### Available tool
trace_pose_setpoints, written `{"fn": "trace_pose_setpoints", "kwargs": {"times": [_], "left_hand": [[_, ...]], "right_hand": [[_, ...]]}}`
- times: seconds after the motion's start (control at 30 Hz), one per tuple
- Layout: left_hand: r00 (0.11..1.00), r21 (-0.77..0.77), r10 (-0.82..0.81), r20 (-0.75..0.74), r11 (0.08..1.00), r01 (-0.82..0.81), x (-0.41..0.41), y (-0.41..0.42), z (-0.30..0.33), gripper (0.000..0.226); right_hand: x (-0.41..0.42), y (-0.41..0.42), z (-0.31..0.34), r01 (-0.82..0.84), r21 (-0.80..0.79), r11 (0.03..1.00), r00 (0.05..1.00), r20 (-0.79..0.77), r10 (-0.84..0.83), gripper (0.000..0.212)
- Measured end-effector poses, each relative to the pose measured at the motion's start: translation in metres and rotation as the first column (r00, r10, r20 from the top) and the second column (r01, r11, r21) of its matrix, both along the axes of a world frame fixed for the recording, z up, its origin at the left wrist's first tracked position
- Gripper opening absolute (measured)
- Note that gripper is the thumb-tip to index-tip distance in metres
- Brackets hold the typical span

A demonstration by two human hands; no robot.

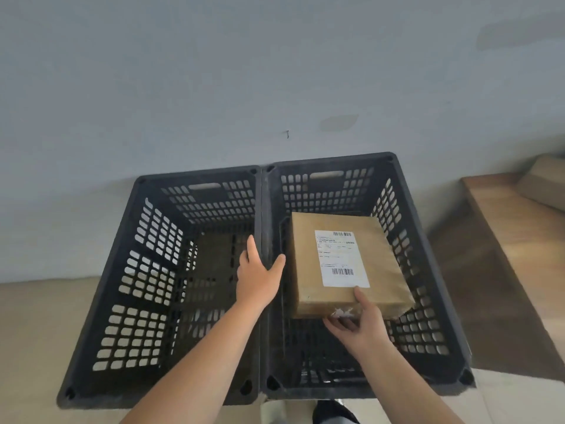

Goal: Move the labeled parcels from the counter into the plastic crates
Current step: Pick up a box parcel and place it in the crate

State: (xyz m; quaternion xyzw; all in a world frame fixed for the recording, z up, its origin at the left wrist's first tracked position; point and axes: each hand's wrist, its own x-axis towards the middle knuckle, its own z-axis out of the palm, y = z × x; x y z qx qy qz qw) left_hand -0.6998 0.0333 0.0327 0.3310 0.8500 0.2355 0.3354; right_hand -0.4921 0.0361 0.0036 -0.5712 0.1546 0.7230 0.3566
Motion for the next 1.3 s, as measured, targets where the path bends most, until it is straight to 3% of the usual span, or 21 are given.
{"fn": "trace_pose_setpoints", "kwargs": {"times": [0.1,0.2,0.3,0.4,0.63,0.8,1.0,1.3], "left_hand": [[0.983,-0.051,-0.001,-0.185,0.999,-0.009,0.005,0.004,-0.012,0.090],[0.963,-0.081,-0.026,-0.270,0.997,0.004,0.005,0.004,-0.018,0.089],[0.949,-0.125,-0.035,-0.314,0.992,-0.004,0.006,0.006,-0.020,0.089],[0.947,-0.124,-0.033,-0.321,0.992,-0.007,0.007,0.005,-0.019,0.087],[0.941,-0.095,-0.019,-0.337,0.995,-0.014,0.009,0.007,-0.021,0.085],[0.931,-0.086,-0.015,-0.366,0.996,-0.018,0.010,0.007,-0.023,0.086],[0.922,-0.090,-0.014,-0.387,0.996,-0.023,0.009,0.006,-0.024,0.083],[0.921,-0.096,-0.020,-0.389,0.995,-0.019,0.008,0.006,-0.026,0.085]], "right_hand": [[-0.011,0.026,-0.033,-0.025,-0.042,0.999,0.999,0.043,0.027,0.056],[-0.021,0.049,-0.060,-0.004,-0.023,1.000,0.999,0.051,0.005,0.062],[-0.027,0.062,-0.088,-0.004,0.032,0.999,1.000,0.022,0.003,0.047],[-0.030,0.069,-0.109,-0.041,0.032,0.999,0.999,0.025,0.040,0.027],[-0.043,0.080,-0.137,-0.042,0.068,0.997,0.999,-0.023,0.043,0.020],[-0.044,0.080,-0.150,-0.044,0.064,0.997,0.999,-0.016,0.046,0.036],[-0.044,0.082,-0.157,-0.032,0.043,0.999,0.999,-0.016,0.032,0.033],[-0.059,0.085,-0.150,0.008,0.002,1.000,1.000,-0.015,-0.008,0.048]]}}
